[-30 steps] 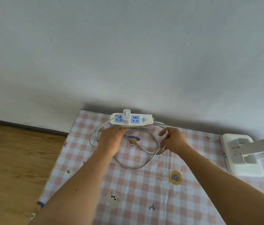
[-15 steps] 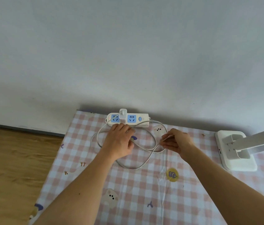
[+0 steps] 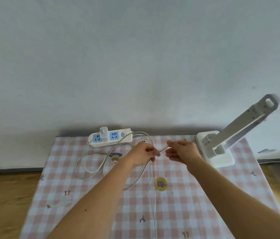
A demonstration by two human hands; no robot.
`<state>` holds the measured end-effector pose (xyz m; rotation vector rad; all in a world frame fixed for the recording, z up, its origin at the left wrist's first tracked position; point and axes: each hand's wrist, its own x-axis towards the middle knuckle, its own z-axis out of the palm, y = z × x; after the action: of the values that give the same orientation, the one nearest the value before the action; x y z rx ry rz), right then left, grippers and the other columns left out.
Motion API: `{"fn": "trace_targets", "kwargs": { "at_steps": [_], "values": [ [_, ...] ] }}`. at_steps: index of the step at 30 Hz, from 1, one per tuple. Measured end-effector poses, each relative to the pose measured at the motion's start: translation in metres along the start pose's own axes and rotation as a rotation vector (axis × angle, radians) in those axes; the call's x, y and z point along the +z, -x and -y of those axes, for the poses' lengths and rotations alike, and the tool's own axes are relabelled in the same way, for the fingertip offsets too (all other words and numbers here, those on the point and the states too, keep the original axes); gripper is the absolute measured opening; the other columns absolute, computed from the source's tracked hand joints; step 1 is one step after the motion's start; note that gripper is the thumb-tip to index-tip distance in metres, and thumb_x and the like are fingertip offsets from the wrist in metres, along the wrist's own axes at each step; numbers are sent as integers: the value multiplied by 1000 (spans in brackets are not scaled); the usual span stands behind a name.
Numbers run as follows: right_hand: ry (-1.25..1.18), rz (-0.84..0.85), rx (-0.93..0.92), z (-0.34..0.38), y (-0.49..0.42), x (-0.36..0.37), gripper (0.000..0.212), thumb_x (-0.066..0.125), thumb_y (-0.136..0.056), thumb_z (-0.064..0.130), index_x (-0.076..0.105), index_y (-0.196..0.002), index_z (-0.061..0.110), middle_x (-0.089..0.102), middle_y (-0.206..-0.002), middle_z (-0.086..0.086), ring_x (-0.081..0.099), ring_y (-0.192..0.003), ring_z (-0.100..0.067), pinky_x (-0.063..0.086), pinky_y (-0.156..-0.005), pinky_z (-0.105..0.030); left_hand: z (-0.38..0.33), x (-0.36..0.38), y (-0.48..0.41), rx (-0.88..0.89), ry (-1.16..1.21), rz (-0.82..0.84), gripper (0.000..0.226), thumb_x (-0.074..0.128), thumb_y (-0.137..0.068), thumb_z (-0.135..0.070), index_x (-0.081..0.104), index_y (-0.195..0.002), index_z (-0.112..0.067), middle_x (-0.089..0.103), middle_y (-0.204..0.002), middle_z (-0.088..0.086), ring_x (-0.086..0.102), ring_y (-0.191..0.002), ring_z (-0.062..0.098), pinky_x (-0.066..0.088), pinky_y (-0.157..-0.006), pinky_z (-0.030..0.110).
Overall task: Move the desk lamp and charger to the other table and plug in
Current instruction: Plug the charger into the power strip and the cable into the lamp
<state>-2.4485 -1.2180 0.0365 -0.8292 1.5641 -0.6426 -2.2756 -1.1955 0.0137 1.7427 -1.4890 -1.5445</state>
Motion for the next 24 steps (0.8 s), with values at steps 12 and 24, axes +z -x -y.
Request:
{"fn": "trace_targets", "kwargs": {
  "at_steps": [12, 24],
  "values": [
    [36, -596, 49, -40, 4, -119, 51, 74, -71, 17, 52, -117, 18, 62, -101, -7, 66, -84, -31, 56, -74, -42, -32, 35, -19, 11, -118, -7, 28, 47, -99, -20, 65, -118, -10, 55, -74, -7, 41, -49, -3, 31, -43, 7],
    [233, -457, -55, -44, -19, -119, 52, 75, -71, 20, 62, -122, 20, 68, -104, 0, 60, -86, -21, 40, -55, -24, -41, 47, -35, -13, -25, -74, 15, 71, -84, -22, 76, -94, -12, 72, -86, 0, 56, -71, -1, 42, -60, 11]
  ]
}}
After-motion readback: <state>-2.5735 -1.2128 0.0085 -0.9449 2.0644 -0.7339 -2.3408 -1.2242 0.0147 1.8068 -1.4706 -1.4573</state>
